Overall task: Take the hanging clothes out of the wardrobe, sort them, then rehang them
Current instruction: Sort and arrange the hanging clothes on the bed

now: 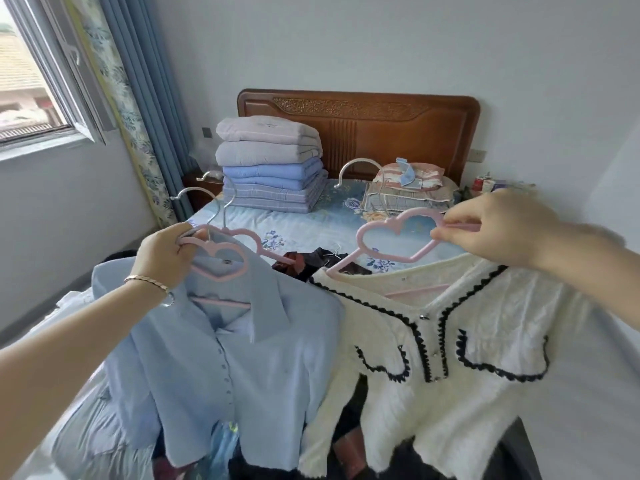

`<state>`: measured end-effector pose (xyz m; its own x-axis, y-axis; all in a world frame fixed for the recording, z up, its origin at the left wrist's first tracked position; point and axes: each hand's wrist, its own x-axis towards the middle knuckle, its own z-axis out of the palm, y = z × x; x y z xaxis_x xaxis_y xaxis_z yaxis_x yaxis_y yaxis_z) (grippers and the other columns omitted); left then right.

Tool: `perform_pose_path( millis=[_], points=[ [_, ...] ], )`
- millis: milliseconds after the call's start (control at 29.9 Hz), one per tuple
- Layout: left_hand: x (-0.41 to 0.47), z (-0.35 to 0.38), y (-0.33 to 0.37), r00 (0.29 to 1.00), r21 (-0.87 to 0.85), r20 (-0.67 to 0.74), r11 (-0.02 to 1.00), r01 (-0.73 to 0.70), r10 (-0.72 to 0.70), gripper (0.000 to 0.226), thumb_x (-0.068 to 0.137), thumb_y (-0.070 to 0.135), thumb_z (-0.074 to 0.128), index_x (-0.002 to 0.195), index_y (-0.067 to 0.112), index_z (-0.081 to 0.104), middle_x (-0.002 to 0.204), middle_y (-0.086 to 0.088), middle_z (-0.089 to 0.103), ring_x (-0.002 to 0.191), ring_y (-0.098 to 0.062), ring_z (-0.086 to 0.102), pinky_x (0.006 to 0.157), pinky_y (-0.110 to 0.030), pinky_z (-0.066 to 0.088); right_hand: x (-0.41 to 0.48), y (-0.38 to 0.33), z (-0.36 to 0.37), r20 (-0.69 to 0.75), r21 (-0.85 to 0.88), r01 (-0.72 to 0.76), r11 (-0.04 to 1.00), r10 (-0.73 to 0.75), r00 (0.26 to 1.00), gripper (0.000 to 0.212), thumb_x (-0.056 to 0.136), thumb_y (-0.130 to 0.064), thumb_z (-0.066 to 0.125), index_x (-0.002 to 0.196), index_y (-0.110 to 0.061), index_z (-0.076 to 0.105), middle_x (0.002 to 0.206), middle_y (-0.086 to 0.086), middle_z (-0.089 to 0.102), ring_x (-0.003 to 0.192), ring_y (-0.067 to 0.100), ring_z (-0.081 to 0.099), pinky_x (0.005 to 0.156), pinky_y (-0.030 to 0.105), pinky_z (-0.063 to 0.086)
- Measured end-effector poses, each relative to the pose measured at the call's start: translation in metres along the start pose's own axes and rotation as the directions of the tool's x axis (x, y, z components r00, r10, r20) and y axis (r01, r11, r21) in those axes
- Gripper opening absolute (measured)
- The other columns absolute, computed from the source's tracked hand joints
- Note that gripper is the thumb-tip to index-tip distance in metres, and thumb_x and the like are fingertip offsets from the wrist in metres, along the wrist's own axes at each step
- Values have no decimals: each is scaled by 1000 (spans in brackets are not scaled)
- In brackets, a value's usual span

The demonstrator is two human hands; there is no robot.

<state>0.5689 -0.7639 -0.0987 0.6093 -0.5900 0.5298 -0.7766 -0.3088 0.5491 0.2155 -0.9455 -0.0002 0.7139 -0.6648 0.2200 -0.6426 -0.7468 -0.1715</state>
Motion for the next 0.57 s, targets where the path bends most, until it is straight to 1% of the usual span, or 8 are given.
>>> perform_pose_path(
  millis=[100, 201, 268, 335, 402, 469, 502, 569],
  points=[
    [-8, 7, 24, 998, -41, 40, 998, -48, 50, 39, 83, 29, 51, 79, -7, 64, 66, -15, 53, 65, -24, 42, 62, -33, 34, 2, -12, 17, -7, 144, 30, 989, -30, 1000, 25, 85, -43, 60, 61, -43, 54, 54, -12, 49, 60, 10, 46, 62, 29, 34],
    [-13, 13, 51, 998, -121, 57, 992, -21, 28, 44, 78, 37, 44, 78, -2, 65, 65, -11, 54, 62, -23, 42, 63, -34, 37, 8, -26, 39, -50, 277, 50, 960, -37, 998, 25, 87, -39, 61, 69, -22, 65, 55, -3, 49, 57, 12, 44, 62, 32, 34],
    [-16, 16, 67, 997, -188, 72, 982, -2, 16, 43, 78, 38, 44, 77, 0, 64, 60, -5, 50, 57, -16, 39, 61, -33, 36, 11, -34, 55, -76, 390, 52, 920, -24, 997, 31, 87, -37, 60, 72, -12, 67, 47, -2, 45, 53, 11, 39, 59, 32, 30],
    [-19, 19, 78, 997, -227, 73, 974, -9, 26, 43, 78, 38, 42, 72, -2, 59, 57, -3, 45, 52, -10, 33, 56, -31, 30, 11, -40, 69, -92, 496, 37, 868, 10, 996, 30, 87, -37, 60, 71, -14, 69, 43, -8, 46, 47, 9, 38, 54, 29, 27],
    [-19, 20, 85, 997, -238, 66, 971, -13, 30, 46, 79, 39, 40, 72, -3, 56, 56, -4, 44, 53, -13, 32, 55, -31, 29, 9, -46, 79, -105, 575, 31, 817, 37, 994, 31, 88, -38, 59, 73, -13, 71, 42, -8, 47, 46, 7, 38, 53, 29, 26],
    [-17, 19, 87, 995, -232, 96, 973, -4, 27, 49, 80, 43, 39, 76, -2, 58, 59, -7, 46, 55, -17, 35, 57, -31, 30, 8, -48, 86, -116, 610, 42, 791, 36, 993, 35, 87, -39, 59, 77, -9, 72, 52, 5, 55, 51, 9, 40, 56, 31, 29],
    [-16, 19, 86, 991, -231, 128, 973, 0, 31, 48, 80, 44, 39, 75, 0, 58, 58, -4, 45, 53, -17, 34, 56, -31, 29, 7, -48, 88, -116, 619, 44, 784, 35, 993, 35, 87, -39, 59, 77, -7, 72, 59, 14, 57, 54, 15, 41, 58, 31, 29],
    [-17, 20, 86, 969, -251, 235, 968, -16, 77, 38, 80, 44, 40, 66, 12, 55, 53, 5, 40, 49, -11, 32, 54, -29, 27, 5, -47, 91, -100, 647, 36, 761, 38, 994, 32, 87, -37, 60, 74, -9, 71, 60, 17, 54, 55, 15, 40, 58, 32, 31]
  ],
)
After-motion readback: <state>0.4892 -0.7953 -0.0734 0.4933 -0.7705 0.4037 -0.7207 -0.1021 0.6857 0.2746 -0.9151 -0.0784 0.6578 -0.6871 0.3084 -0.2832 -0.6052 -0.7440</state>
